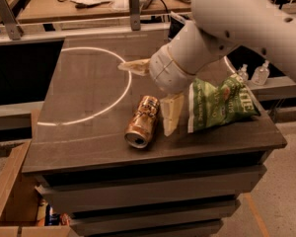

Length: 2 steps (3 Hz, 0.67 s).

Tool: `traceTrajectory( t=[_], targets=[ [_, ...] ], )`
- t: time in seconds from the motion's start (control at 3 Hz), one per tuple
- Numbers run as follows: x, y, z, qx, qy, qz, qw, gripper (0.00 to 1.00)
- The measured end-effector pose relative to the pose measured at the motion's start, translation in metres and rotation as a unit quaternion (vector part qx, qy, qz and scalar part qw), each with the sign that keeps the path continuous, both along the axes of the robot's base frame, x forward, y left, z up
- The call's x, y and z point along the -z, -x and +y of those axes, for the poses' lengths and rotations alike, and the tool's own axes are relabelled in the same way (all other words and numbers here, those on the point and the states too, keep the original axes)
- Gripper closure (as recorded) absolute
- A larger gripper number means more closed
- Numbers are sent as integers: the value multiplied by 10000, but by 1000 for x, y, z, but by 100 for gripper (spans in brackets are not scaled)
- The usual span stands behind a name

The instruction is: Knock orange can over

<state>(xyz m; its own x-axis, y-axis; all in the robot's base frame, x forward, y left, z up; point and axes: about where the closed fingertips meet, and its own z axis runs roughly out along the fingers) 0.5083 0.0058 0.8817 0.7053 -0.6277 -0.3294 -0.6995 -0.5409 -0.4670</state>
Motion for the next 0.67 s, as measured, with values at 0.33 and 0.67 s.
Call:
traceTrajectory(
  t=[0.33,0.67],
  targets=[
    [-5,-3,-33,595,-160,27,9981,0],
    [-5,-3,-33,595,-160,27,9981,0]
  ],
)
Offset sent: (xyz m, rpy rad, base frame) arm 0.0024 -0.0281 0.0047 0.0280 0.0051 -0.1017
